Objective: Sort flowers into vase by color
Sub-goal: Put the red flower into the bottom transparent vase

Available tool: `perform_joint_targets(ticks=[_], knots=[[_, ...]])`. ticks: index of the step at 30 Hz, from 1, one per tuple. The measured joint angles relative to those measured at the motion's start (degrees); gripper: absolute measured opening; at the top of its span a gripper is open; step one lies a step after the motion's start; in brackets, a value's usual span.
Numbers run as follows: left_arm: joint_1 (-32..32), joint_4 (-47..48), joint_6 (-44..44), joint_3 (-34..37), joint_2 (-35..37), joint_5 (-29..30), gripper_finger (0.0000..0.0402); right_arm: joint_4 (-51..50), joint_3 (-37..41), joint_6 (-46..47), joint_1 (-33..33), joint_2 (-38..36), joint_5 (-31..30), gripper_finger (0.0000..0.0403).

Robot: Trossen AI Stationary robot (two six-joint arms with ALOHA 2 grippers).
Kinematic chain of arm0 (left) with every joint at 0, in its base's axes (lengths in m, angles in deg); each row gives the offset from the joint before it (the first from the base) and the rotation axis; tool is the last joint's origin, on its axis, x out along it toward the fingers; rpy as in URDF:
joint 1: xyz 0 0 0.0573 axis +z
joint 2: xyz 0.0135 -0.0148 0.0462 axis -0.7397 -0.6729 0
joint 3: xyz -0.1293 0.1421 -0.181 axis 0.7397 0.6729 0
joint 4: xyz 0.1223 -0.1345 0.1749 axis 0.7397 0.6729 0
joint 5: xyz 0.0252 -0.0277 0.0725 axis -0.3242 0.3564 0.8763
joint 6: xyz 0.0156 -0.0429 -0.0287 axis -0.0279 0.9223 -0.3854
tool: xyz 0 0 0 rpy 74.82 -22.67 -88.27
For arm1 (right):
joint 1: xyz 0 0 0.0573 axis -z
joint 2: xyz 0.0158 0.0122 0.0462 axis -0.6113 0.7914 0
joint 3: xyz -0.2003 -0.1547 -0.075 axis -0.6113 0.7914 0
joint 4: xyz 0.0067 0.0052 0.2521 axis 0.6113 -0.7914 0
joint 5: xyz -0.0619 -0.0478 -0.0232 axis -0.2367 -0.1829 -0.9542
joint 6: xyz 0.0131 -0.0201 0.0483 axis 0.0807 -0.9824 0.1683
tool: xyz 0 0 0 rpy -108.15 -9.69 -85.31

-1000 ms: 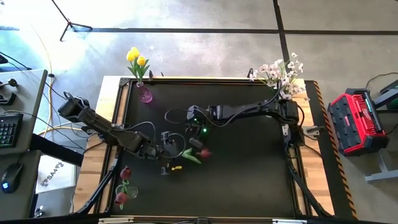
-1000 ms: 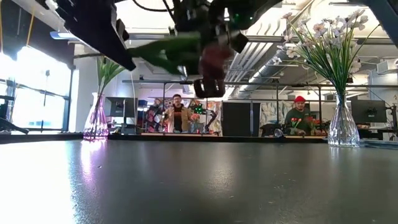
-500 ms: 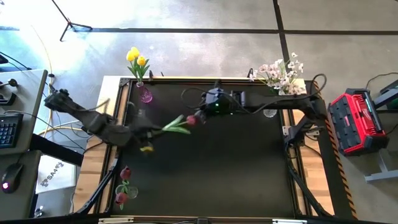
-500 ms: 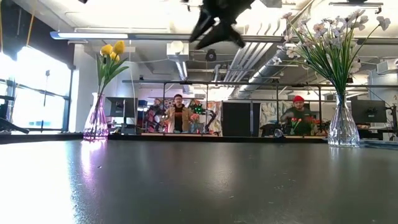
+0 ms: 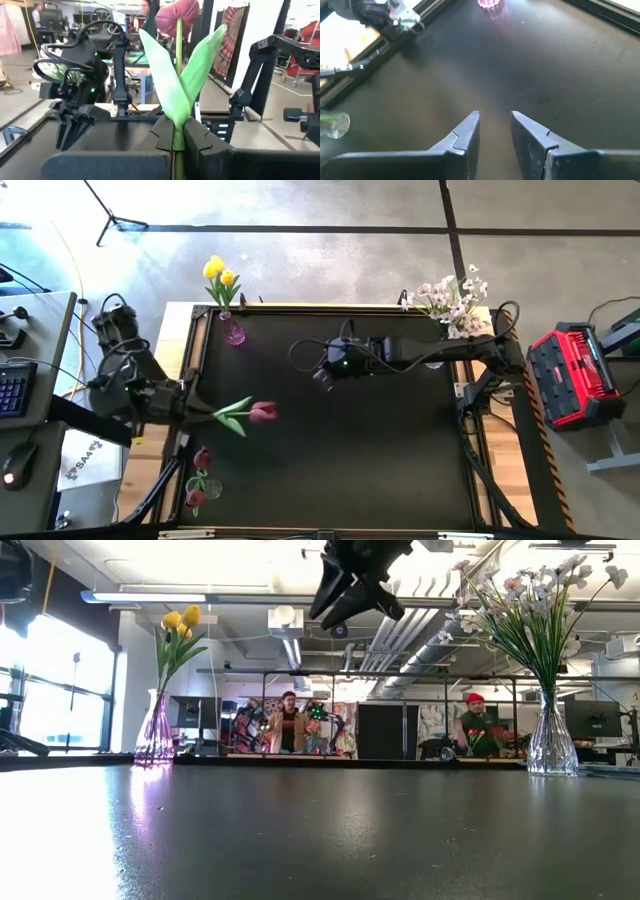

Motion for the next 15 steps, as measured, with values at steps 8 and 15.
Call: perform_joint_targets(ticks=[8,15], knots=[[-8.48,-14.65,-0.72,9.04,-0.47,12.69,0.0000,2.37,-0.02,1.14,-0.10,-0.05,0.35,0.0099],[-12.49,-45.05,-8.41,21.39,-1.42,13.97,0.0000,3.49,-0.04,1.13,-0.44,-0.05,0.80,0.0099]])
